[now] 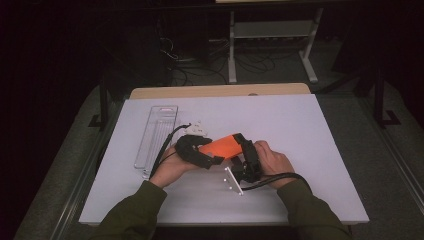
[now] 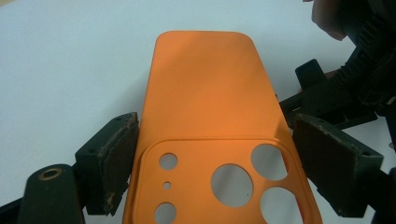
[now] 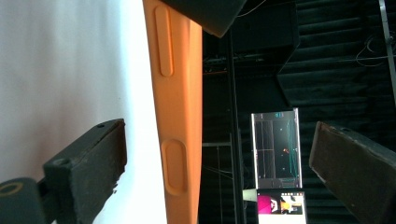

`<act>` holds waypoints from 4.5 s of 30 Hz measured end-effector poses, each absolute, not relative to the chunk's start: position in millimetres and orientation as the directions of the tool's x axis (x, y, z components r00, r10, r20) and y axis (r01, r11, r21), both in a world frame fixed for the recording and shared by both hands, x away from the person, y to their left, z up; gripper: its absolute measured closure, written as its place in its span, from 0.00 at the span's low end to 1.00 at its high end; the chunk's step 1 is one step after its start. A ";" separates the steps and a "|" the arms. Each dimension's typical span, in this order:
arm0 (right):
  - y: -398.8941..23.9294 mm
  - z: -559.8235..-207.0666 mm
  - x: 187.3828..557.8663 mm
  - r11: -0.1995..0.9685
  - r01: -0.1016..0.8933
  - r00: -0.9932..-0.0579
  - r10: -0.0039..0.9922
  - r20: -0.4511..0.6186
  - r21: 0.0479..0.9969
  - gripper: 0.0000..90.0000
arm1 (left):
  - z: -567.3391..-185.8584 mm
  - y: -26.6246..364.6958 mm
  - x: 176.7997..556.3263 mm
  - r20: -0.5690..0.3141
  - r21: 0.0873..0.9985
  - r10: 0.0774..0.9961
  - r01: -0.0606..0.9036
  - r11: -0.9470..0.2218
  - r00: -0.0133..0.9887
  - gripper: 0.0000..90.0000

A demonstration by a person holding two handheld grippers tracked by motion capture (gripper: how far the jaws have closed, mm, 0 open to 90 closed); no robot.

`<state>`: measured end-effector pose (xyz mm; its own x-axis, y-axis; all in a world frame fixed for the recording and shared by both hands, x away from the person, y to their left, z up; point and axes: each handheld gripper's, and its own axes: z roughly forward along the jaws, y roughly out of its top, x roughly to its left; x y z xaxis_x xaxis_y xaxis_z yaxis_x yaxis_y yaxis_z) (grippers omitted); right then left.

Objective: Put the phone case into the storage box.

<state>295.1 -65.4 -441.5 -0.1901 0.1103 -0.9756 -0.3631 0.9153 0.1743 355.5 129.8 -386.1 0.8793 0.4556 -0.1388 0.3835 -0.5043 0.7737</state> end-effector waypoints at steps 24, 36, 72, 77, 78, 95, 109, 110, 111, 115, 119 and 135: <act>-64.6 -443.7 290.0 0.919 -0.365 -0.210 0.074 -0.975 0.149 0.30 | -386.5 129.7 355.1 -0.140 0.768 0.450 0.384 -0.513 0.882 0.18; -64.8 -443.6 289.9 0.915 -0.374 -0.207 0.075 -0.975 0.149 0.44 | -387.4 129.0 354.6 -0.139 0.764 0.446 0.382 -0.520 0.884 0.18; -64.0 -443.5 286.8 0.915 -0.388 -0.209 0.032 -0.977 0.113 0.73 | -388.0 133.0 357.2 -0.163 0.766 0.440 0.394 -0.508 0.883 0.18; -63.5 -443.7 286.3 0.916 -0.389 -0.209 0.021 -0.978 0.103 0.76 | -388.0 133.0 357.3 -0.165 0.767 0.438 0.394 -0.507 0.884 0.18; -63.4 -443.8 286.2 0.915 -0.390 -0.209 0.020 -0.978 0.102 0.76 | -387.8 133.2 357.3 -0.165 0.766 0.437 0.394 -0.507 0.884 0.18; -62.2 -445.0 284.0 0.919 -0.382 -0.202 0.020 -0.979 0.098 0.87 | -385.7 135.1 358.5 -0.176 0.773 0.435 0.398 -0.494 0.883 0.17; -60.7 -445.2 283.0 0.925 -0.369 -0.192 0.015 -0.981 0.087 0.89 | -386.2 135.5 359.1 -0.193 0.771 0.432 0.409 -0.488 0.881 0.17; -60.8 -445.0 282.8 0.925 -0.369 -0.192 0.016 -0.981 0.088 0.89 | -386.3 135.8 359.2 -0.198 0.773 0.431 0.410 -0.483 0.880 0.17; -60.9 -444.6 282.7 0.925 -0.369 -0.192 0.017 -0.981 0.088 0.89 | -386.3 136.2 359.7 -0.201 0.775 0.429 0.410 -0.480 0.881 0.17; -60.9 -443.6 282.3 0.925 -0.369 -0.182 0.019 -0.983 0.087 0.90 | -385.7 137.3 360.1 -0.210 0.778 0.425 0.414 -0.473 0.881 0.17; -60.7 -443.5 282.5 0.924 -0.370 -0.185 0.029 -0.982 0.097 0.91 | -384.4 139.2 359.8 -0.187 0.794 0.423 0.390 -0.467 0.887 0.17; -60.9 -445.1 284.0 0.929 -0.356 -0.217 0.020 -0.976 0.098 0.91 | -381.0 141.8 359.2 -0.187 0.811 0.426 0.383 -0.442 0.885 0.14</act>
